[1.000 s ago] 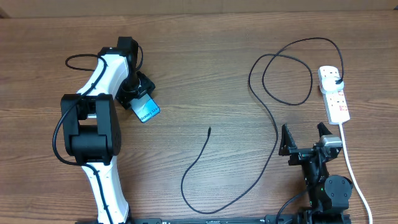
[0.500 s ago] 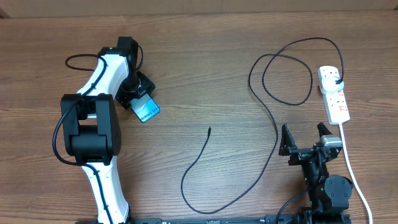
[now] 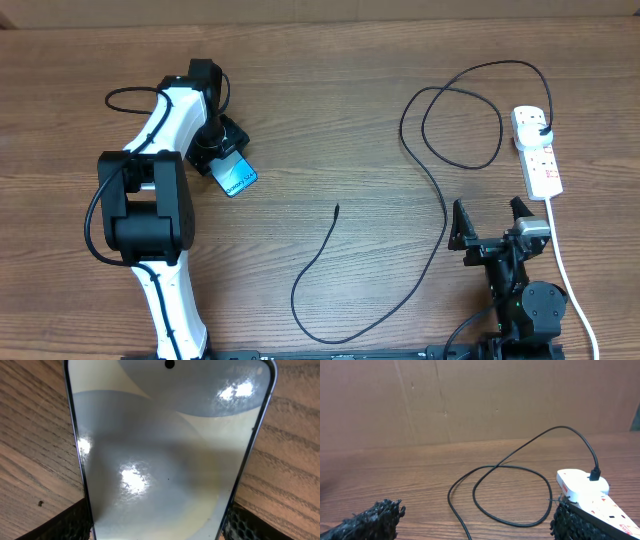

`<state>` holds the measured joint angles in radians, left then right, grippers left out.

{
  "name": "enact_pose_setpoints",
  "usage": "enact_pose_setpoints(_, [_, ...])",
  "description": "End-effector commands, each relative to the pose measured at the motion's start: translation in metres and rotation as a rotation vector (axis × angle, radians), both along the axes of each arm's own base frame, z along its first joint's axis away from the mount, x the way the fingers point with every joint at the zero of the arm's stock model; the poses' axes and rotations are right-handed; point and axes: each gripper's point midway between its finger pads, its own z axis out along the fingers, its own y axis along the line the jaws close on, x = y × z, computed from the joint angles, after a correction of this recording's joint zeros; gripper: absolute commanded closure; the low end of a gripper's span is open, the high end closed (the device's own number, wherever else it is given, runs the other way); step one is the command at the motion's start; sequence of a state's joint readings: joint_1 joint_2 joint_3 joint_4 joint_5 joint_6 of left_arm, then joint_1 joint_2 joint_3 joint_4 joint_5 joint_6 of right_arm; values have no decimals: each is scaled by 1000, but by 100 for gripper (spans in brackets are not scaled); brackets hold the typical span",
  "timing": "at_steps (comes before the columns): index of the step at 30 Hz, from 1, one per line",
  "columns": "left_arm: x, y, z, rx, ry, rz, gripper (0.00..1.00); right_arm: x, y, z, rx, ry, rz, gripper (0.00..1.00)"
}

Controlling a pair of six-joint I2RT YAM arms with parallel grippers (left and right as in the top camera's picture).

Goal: Plug charger to phone and switch on socket
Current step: 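Close the left gripper on the phone's bottom end, then lift the phone with the left gripper and tilt it upright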

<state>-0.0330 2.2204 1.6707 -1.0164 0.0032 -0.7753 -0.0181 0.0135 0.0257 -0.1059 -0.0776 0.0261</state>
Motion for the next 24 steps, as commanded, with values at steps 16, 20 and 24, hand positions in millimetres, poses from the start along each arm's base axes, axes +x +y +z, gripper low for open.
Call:
enact_pose_setpoints(16, [16,-2,22,10,1,-50,96,0,-1,0,2,-7,-6,0])
enact_pose_setpoints(20, [21,-2,34,10,-11,-50,96,0,-1,0,2,-7,-6,0])
enact_pose_setpoints(24, [26,-6,45,-12,-27,-50,96,0,-1,0,2,-7,-6,0])
